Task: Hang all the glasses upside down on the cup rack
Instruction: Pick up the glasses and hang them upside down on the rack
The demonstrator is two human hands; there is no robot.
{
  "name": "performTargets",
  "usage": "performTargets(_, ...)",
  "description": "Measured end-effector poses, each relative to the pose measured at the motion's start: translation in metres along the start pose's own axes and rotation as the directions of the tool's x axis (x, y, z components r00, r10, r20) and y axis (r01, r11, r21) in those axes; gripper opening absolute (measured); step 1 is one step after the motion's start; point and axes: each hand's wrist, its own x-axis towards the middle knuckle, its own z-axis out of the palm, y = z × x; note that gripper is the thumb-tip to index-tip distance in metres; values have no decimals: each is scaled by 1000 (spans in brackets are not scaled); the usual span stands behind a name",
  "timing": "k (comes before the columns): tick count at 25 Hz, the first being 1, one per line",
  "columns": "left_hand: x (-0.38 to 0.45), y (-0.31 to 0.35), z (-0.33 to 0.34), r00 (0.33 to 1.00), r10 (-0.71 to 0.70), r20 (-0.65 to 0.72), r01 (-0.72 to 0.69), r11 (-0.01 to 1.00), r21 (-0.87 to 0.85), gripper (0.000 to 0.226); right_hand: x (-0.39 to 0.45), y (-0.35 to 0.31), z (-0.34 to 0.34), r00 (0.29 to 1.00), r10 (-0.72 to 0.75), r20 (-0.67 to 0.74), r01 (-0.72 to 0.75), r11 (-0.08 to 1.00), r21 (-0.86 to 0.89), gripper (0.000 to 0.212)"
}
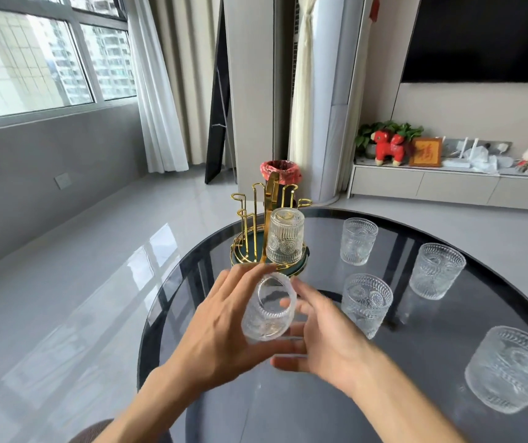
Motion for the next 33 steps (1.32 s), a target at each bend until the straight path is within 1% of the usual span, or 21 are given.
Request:
performTargets(2,14,10,2,991,130,-33,-127,989,71,78,-4,-16,-1,996,-85,-23,85,996,38,62)
performTargets(4,32,14,-1,980,197,-23,-195,979,67,82,-7,-33,-8,990,-140,0,139,987,74,64)
performTargets(5,43,12,-4,976,218,0,-218,976,-16,85,-6,-42,-12,985,-171,23,168,981,100,64)
performTargets(6,54,11,-7,976,215,32,-206,961,-183,87,-4,-53,-17,978,-206,27,201,973,114,63)
performTargets(7,67,8,-9,982,177,60,-142,916,-376,84,-1,-66,-22,970,-243,13,240,964,112,63)
performTargets(8,81,6,-10,991,111,71,-59,857,-512,75,3,-81,-24,960,-281,-14,281,955,100,61)
performTargets(9,97,0,-10,998,23,64,18,811,-584,61,8,-98,-27,944,-326,-48,329,940,89,58)
performTargets(10,116,-6,-9,996,-74,38,82,788,-610,48,14,-117,-29,918,-386,-92,393,917,73,54)
performTargets(11,136,-17,-6,986,-163,23,142,771,-620,38,22,-135,-32,874,-462,-154,471,882,28,50)
performTargets(12,152,-29,-3,974,-225,40,204,775,-598,35,31,-152,-35,808,-546,-224,549,834,-54,48)
performTargets(13,167,-45,0,964,-255,78,257,810,-528,37,41,-166,-39,726,-625,-285,608,778,-158,49)
performTargets(14,181,-59,3,959,-251,132,283,873,-397,42,53,-176,-43,641,-697,-321,647,716,-262,53)
performTargets(16,198,-83,11,949,-201,243,244,957,-159,48,78,-184,-54,508,-805,-307,652,592,-475,65)
performTargets(18,205,-100,19,963,-172,208,192,978,-83,53,105,-187,-62,421,-876,-234,595,462,-658,70)
performTargets(19,207,-105,22,975,-152,162,164,985,-61,59,115,-188,-65,401,-894,-201,564,414,-715,70)
performTargets(21,208,-115,27,987,-93,132,96,995,-17,63,132,-188,-72,405,-902,-150,512,359,-780,69)
performTargets(23,204,-125,32,990,-52,134,55,998,-20,59,145,-183,-81,440,-889,-124,473,347,-809,69)
performTargets(26,200,-128,36,987,-98,127,112,988,-105,58,157,-174,-89,476,-874,-97,474,348,-809,67)
performTargets(28,200,-127,36,986,-120,114,136,980,-147,59,162,-168,-91,519,-854,-25,447,297,-844,66)
performTargets(30,200,-128,35,988,-108,109,124,981,-150,58,166,-159,-95,575,-817,32,375,229,-898,64)
performTargets(33,198,-130,35,988,-103,118,119,984,-133,58,169,-145,-102,630,-775,42,299,193,-934,63)
